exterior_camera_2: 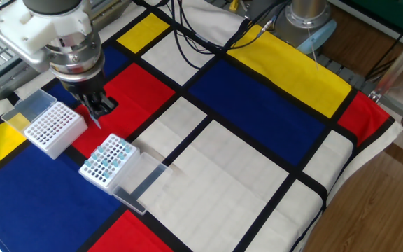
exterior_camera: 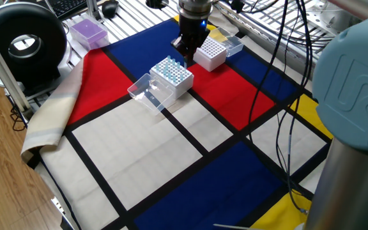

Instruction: Transfer all medium pipette tips from one holder to another

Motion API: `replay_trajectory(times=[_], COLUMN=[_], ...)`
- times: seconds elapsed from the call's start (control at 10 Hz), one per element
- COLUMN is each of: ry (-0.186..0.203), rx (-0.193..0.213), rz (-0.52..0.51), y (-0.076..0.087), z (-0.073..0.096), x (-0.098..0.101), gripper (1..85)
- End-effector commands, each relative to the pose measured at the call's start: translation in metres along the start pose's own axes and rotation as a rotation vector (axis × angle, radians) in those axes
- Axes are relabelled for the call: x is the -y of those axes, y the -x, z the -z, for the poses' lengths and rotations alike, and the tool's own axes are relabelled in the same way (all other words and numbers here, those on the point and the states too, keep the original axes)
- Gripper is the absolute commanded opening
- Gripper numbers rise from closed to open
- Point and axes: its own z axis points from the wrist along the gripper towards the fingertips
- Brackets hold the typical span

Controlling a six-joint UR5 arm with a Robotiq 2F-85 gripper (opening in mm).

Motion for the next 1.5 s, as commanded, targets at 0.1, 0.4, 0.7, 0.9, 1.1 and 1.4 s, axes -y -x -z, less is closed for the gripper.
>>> replay_trajectory(times=[0.1, 0.4, 0.7, 0.9, 1.1, 1.4], ry=[0.045, -0.034, -0.063, -0.063, -0.063, -0.044], rx=[-0.025, -0.008, 0.026, 0.016, 0.012, 0.014], rz=[-0.083, -0.195, -0.235, -0.186, -0.114, -0.05], y=[-0.002, 0.001, 0.008, 0.006, 0.009, 0.013], z=[0.003, 0.002, 0.003, 0.003, 0.005, 0.004], x=[-0.015, 0.005, 0.014, 0.014, 0.04, 0.09], gripper=[4.3, 2.7, 2.0, 1.3, 1.3, 1.3])
